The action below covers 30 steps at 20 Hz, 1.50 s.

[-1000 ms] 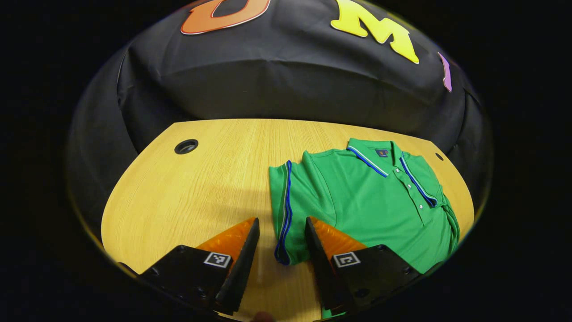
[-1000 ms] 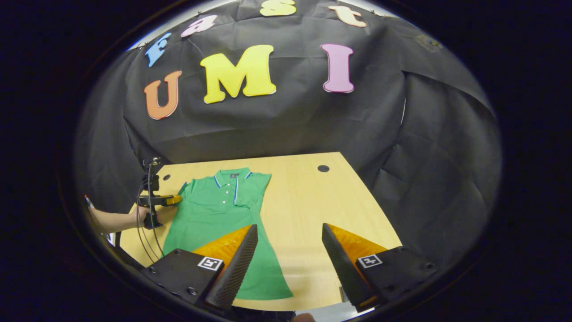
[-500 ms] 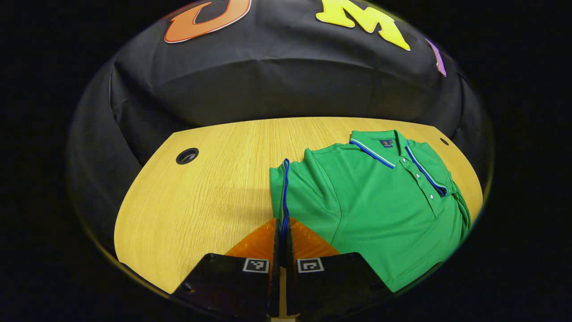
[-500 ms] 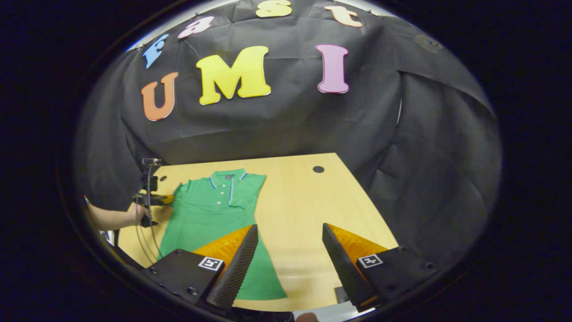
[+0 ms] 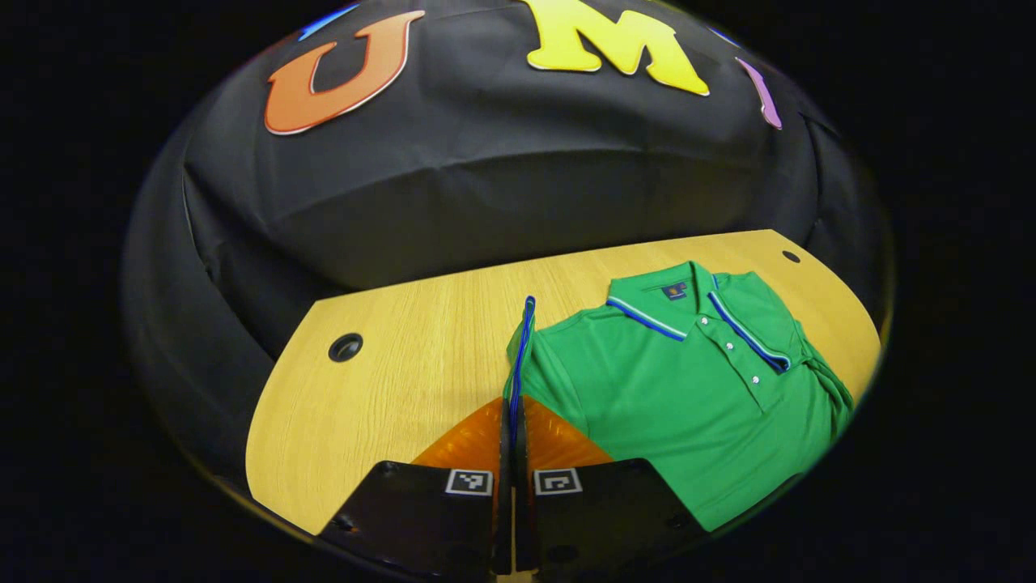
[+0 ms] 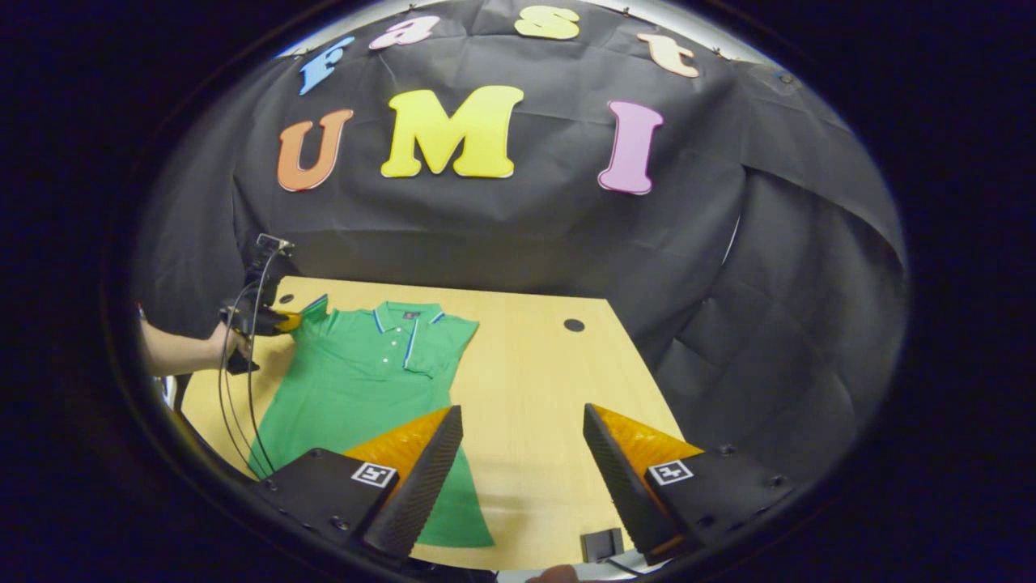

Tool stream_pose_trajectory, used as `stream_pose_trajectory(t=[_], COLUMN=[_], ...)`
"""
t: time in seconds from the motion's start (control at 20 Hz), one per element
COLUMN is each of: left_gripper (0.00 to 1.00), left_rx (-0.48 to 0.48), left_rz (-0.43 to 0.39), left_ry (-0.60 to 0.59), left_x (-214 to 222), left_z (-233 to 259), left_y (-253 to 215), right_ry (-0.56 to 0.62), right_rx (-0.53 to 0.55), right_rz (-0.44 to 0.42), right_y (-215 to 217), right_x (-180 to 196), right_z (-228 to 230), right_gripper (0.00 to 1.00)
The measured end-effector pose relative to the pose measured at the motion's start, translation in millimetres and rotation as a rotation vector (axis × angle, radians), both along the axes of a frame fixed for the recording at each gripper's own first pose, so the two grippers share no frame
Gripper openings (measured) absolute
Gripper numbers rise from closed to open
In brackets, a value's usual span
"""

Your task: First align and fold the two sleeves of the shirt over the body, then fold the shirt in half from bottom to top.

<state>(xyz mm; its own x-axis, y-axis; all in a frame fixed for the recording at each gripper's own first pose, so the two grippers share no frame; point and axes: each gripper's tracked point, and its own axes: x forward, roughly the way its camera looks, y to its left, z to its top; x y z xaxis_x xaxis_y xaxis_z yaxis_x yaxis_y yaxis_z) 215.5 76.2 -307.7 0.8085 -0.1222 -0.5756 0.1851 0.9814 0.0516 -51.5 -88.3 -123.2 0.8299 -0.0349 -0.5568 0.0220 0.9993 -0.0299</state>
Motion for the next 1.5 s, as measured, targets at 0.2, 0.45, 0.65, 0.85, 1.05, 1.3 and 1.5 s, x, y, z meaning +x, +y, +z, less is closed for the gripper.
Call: stream_pose_trajectory(t=[0.2,0.45,0.65,0.85,1.05,1.3,1.5], left_gripper=[0.05,0.05,0.06,0.77,1.0,1.0,1.0], left_rx=[-0.007,-0.035,-0.093,-0.099,-0.134,-0.171,-0.181], left_rz=[-0.058,-0.109,-0.129,-0.17,-0.133,-0.046,-0.034], left_ry=[0.02,0.075,0.089,0.062,0.036,0.007,-0.006], left_x=[1.7,-2.4,-6.4,-19.0,-47.3,-93.7,-152.6], left_z=[12.5,6.8,6.7,20.5,49.6,81.6,104.0], left_y=[-44.0,-104.5,-141.6,-160.5,-153.6,-129.9,-107.2], right_ry=[-0.025,-0.067,-0.067,-0.073,-0.072,-0.061,-0.052], right_rx=[0.019,0.03,0.036,0.038,0.05,0.105,0.111], right_rz=[0.0,-0.031,-0.039,-0.042,-0.026,0.059,0.171], right_y=[1.5,-9.2,-13.8,-18.1,-13.3,11.4,33.6], right_x=[-4.1,-4.4,-12.2,-12.7,-9.2,0.4,11.3], right_z=[12.3,22.5,24.4,26.0,20.9,12.1,2.5], right_gripper=[0.94,0.95,0.95,0.96,0.96,0.96,0.93])
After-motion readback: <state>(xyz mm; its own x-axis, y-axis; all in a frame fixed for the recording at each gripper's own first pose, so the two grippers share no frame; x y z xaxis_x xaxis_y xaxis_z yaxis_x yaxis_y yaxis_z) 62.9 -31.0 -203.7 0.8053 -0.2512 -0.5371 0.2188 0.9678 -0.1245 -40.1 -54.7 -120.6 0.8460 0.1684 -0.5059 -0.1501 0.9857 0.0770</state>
